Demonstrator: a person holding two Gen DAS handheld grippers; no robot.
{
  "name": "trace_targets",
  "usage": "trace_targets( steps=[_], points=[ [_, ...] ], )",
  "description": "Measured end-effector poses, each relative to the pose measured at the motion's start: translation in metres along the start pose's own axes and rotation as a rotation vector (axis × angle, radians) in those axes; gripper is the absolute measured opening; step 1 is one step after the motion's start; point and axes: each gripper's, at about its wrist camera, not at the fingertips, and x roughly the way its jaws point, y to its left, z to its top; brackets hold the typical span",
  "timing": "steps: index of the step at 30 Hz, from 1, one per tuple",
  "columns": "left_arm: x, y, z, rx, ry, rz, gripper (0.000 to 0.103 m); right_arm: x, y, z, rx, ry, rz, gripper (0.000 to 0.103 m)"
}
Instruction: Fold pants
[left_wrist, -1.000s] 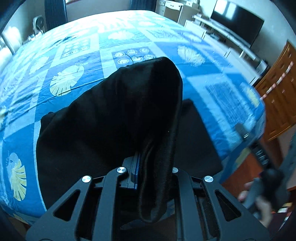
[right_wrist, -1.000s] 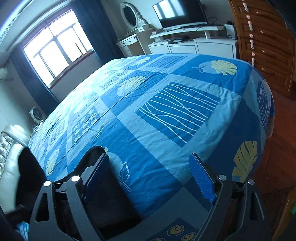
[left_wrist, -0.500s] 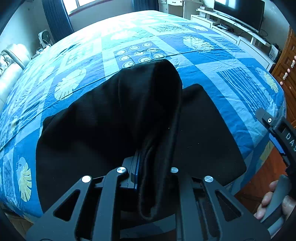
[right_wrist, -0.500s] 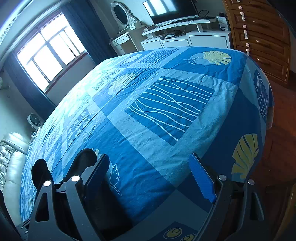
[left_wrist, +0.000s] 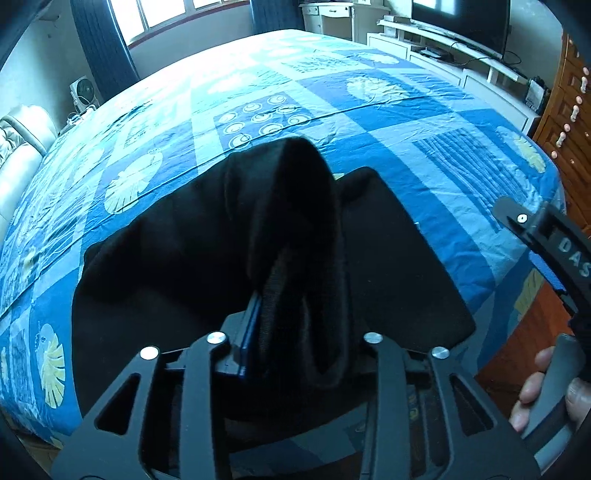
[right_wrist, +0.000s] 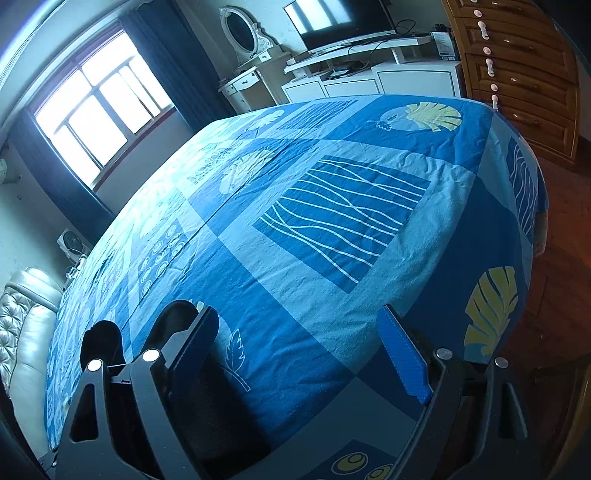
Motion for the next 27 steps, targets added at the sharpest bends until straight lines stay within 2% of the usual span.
trace_targets(
  steps=[2, 4, 7, 10, 14, 17, 20, 24, 27],
  points=[
    [-0.006, 0.001, 0.000, -0.013, -0.009, -0.018, 0.049, -0.001, 0.000, 0.000, -0.001, 0.000, 0.004, 0.087],
    [-0.015, 0.003, -0.001, -0.029, -0.025, -0.032, 0.064, -0.002, 0.000, 0.002, 0.000, 0.001, 0.013, 0.087],
    [-0.038, 0.017, -0.003, -0.073, -0.069, -0.077, 0.078, -0.006, 0.002, 0.004, -0.002, -0.001, 0.041, 0.087],
    [-0.063, 0.044, -0.009, -0.127, -0.128, -0.094, 0.088, -0.011, 0.004, 0.008, 0.002, -0.010, 0.074, 0.087],
    [-0.089, 0.096, -0.026, -0.194, -0.191, -0.069, 0.091, -0.017, 0.009, 0.013, 0.013, -0.015, 0.122, 0.087],
    [-0.098, 0.141, -0.044, -0.243, -0.209, -0.038, 0.091, -0.015, 0.017, 0.013, 0.016, 0.022, 0.190, 0.087],
    [-0.100, 0.185, -0.067, -0.300, -0.208, -0.018, 0.091, -0.005, 0.033, 0.008, -0.001, 0.127, 0.284, 0.087],
    [-0.095, 0.231, -0.100, -0.367, -0.183, 0.006, 0.091, 0.008, 0.064, -0.003, -0.086, 0.272, 0.396, 0.087],
    [-0.088, 0.253, -0.119, -0.418, -0.151, -0.023, 0.091, 0.014, 0.080, -0.012, -0.122, 0.341, 0.425, 0.087]
  ],
)
